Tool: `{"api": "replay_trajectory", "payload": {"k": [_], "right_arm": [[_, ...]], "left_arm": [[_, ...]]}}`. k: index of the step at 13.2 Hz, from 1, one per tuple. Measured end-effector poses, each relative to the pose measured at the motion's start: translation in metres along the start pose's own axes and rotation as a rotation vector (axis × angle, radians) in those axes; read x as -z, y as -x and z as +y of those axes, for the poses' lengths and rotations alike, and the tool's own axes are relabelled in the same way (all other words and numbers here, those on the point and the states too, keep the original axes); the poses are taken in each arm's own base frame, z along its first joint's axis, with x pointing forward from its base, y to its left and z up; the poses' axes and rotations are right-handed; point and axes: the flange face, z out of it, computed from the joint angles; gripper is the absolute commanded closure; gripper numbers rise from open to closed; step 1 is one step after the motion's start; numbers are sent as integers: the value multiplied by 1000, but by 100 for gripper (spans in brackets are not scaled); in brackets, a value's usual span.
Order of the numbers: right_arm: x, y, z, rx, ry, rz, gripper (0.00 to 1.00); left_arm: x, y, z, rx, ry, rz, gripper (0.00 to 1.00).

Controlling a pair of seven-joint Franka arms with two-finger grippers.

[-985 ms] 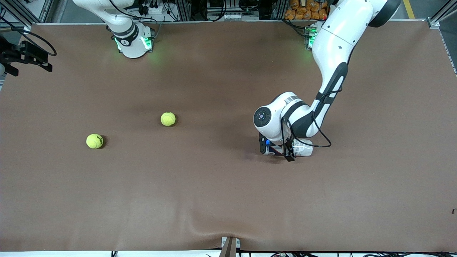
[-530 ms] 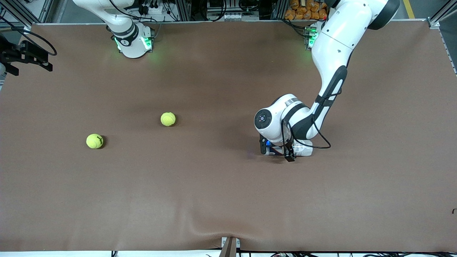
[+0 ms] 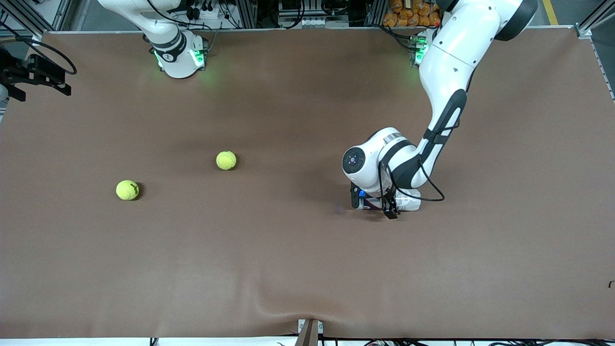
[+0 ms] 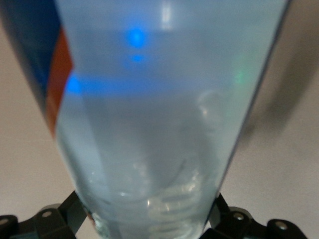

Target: Insert tennis ball vertically with right arm

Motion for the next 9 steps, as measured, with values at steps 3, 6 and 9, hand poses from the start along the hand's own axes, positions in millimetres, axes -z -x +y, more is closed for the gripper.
{"api": "replay_trajectory", "payload": {"k": [3, 6, 9], "right_arm": [[0, 0, 0, 0, 0, -1, 0], [-1, 1, 0, 0, -1, -6, 0], [-1, 1, 0, 0, -1, -7, 0]], "left_arm": [[0, 0, 0, -2, 0, 0, 15], [1, -1, 0, -3, -2, 2, 16], [13, -9, -2, -6, -29, 41, 18]]}}
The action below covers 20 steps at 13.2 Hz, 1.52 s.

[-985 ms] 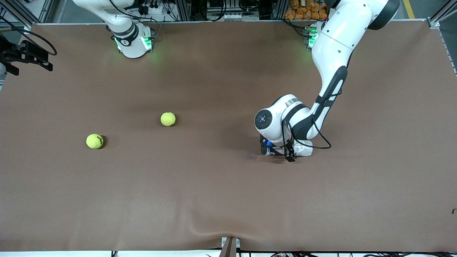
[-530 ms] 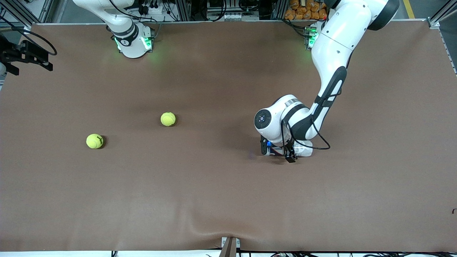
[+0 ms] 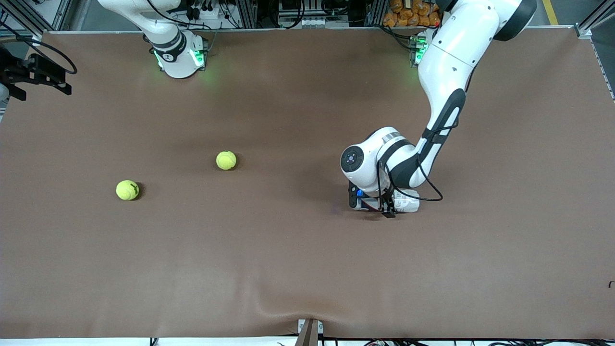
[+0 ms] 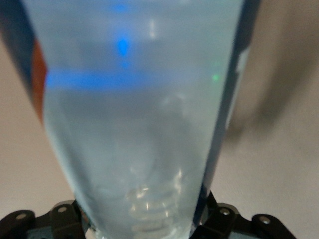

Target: Insert tennis ball vertically with right arm

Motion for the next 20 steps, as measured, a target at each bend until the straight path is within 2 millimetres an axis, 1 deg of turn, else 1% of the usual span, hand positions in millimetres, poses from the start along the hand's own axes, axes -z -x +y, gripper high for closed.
{"api": "replay_trajectory", "payload": {"k": [4, 7, 9, 11, 12, 14, 16, 17, 19, 20], "right_arm": [[0, 0, 0, 0, 0, -1, 0], [-1, -1, 1, -1, -1, -3, 0], [-7, -5, 3, -4, 1, -14, 0], [-18, -12, 14, -24, -3, -38, 0], [-31, -20, 22, -38, -8, -63, 0], [-70, -45, 39, -62, -10, -136, 0], [-107, -71, 57, -82, 11, -173, 0], [-119, -81, 62, -84, 23, -171, 0], [-139, -96, 66, -85, 28, -164, 0], [-155, -101, 72, -92, 28, -159, 0]], "left_arm": [[41, -24, -1, 7, -37, 85, 18], [58, -36, -2, 42, -49, 183, 18], [76, -50, 1, 62, -65, 270, 19], [99, -64, 5, 91, -84, 373, 19], [109, -70, 5, 111, -94, 431, 19], [128, -77, 1, 165, -124, 566, 19], [142, -79, -4, 211, -135, 683, 19], [149, -81, -5, 235, -141, 745, 19], [161, -87, -5, 281, -155, 871, 19], [165, -92, -4, 303, -162, 933, 19]]}}
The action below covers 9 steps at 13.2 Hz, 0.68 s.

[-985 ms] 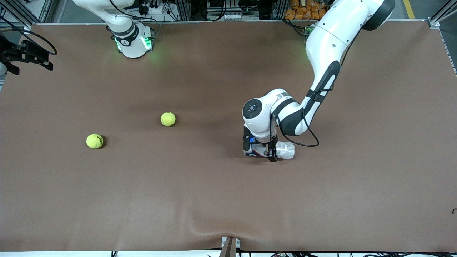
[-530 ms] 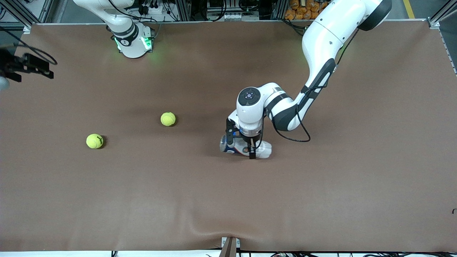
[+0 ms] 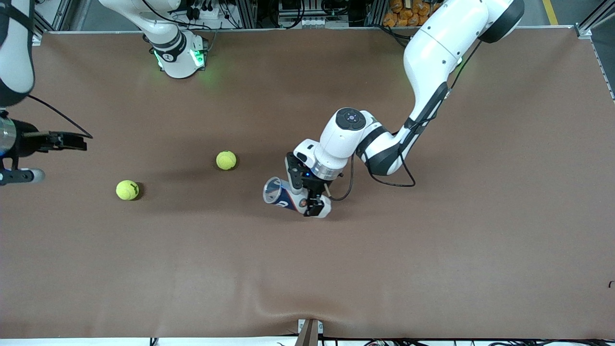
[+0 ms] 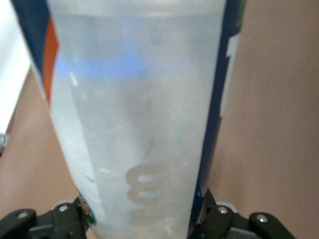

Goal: Insert tennis ball vertically with right arm
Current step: 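Stand the tube upright with the left gripper while the right gripper reaches a ball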

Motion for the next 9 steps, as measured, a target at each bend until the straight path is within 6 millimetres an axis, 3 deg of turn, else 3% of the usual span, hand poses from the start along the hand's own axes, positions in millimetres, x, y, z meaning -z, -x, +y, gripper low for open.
{"api": "replay_trajectory", "payload": {"k": [5, 9], "right_arm": [[-120, -28, 27, -35, -10, 15, 0], [-189, -38, 28, -35, -5, 60, 0]], "left_arm": [[-10, -7, 17, 83, -71, 279, 19], [-23, -1, 47, 212, -57, 411, 19]]}}
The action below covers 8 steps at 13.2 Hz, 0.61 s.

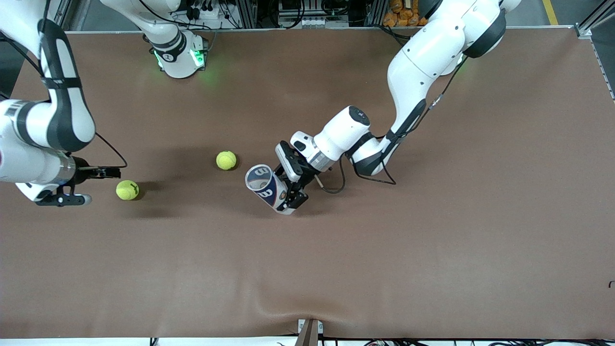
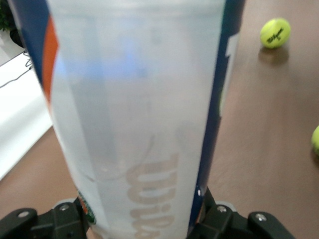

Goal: Insert tennis ball vertically with right arm
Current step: 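Stand the tube upright with the left gripper while the right gripper reaches a ball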

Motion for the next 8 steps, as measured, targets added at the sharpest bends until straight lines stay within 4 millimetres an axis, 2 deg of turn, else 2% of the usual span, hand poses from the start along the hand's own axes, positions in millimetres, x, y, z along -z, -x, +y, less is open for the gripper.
{"api": "replay_trajectory", "payload": {"k": [2, 8], "right_arm": [[-28, -1, 5, -8, 0, 16, 0], [-82, -11, 16, -27, 5, 75, 0]], "left_arm": [[3, 9, 11, 78, 4, 48, 19], [-4, 47, 29, 144, 31, 34, 18]]}}
